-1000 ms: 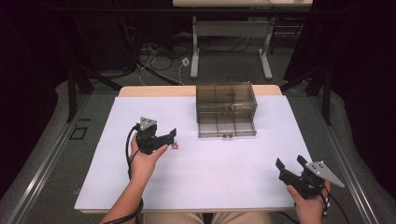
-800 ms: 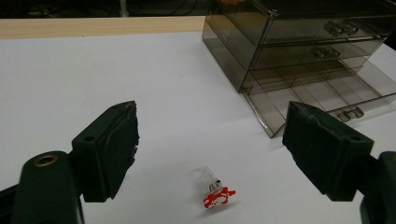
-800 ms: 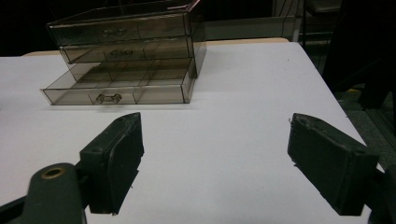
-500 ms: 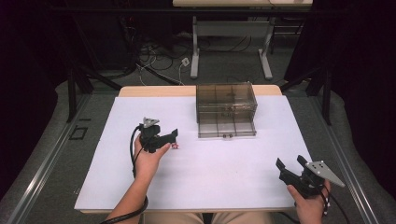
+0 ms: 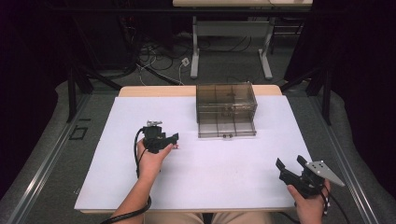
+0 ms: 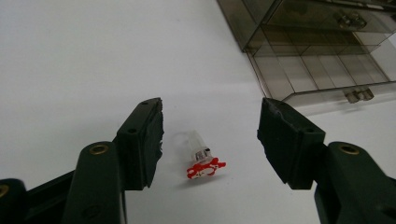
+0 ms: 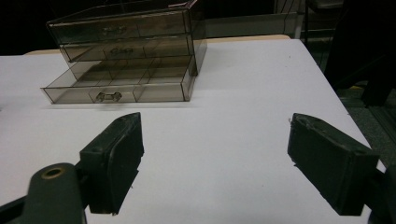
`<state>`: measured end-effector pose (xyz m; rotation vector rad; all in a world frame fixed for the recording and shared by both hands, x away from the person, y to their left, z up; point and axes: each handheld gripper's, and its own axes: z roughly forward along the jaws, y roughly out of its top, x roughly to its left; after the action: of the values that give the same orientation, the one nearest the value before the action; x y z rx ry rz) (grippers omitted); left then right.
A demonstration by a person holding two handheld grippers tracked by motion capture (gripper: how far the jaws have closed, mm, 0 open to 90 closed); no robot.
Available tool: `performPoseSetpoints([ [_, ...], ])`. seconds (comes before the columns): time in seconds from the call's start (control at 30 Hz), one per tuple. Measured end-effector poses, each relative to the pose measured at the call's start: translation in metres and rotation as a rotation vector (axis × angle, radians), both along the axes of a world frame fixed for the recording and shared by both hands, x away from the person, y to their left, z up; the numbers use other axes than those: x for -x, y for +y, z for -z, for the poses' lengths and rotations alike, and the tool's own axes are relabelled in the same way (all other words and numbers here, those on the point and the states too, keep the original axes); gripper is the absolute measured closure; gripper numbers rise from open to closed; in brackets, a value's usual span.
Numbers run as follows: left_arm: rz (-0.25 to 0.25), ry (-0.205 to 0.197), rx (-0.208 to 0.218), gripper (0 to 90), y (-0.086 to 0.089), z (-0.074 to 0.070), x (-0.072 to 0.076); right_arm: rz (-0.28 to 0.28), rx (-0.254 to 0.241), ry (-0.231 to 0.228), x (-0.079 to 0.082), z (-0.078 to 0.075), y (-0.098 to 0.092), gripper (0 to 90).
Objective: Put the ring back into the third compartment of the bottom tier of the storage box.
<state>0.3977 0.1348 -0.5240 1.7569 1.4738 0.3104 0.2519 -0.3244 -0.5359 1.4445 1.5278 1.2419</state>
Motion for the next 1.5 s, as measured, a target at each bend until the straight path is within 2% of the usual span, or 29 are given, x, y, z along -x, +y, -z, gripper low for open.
performPoseSetpoints([
  [0.57, -0.003, 0.087, -0.014, 47.9, -0.007, 0.016, -0.007, -0.006, -0.002, 0.009, -0.001, 0.001, 0.0, 17.8],
  [0.63, -0.012, 0.084, -0.018, 48.4, -0.009, 0.018, -0.008, -0.006, -0.006, 0.012, -0.001, 0.001, 0.0, 17.8],
  [0.93, -0.013, 0.141, -0.015, 52.6, -0.008, 0.023, -0.012, -0.01, -0.002, 0.017, -0.002, 0.001, -0.001, 17.9],
  [1.0, -0.022, 0.136, -0.016, 53.6, -0.008, 0.024, -0.013, -0.011, -0.003, 0.018, -0.002, 0.002, -0.001, 17.9],
  [1.13, -0.012, 0.161, -0.021, 55.2, -0.009, 0.024, -0.014, -0.008, -0.005, 0.012, -0.002, 0.002, -0.001, 17.9],
  [1.17, -0.025, 0.155, -0.021, 56.5, -0.01, 0.025, -0.015, -0.009, -0.005, 0.012, -0.002, 0.002, -0.001, 17.9],
  [1.37, -0.019, 0.181, -0.017, 61.0, -0.009, 0.026, -0.015, -0.009, -0.004, 0.019, -0.002, 0.002, -0.001, 17.9],
  [1.5, -0.03, 0.175, -0.005, 63.0, -0.008, 0.027, -0.016, -0.01, -0.006, 0.018, -0.002, 0.002, -0.001, 18.0],
])
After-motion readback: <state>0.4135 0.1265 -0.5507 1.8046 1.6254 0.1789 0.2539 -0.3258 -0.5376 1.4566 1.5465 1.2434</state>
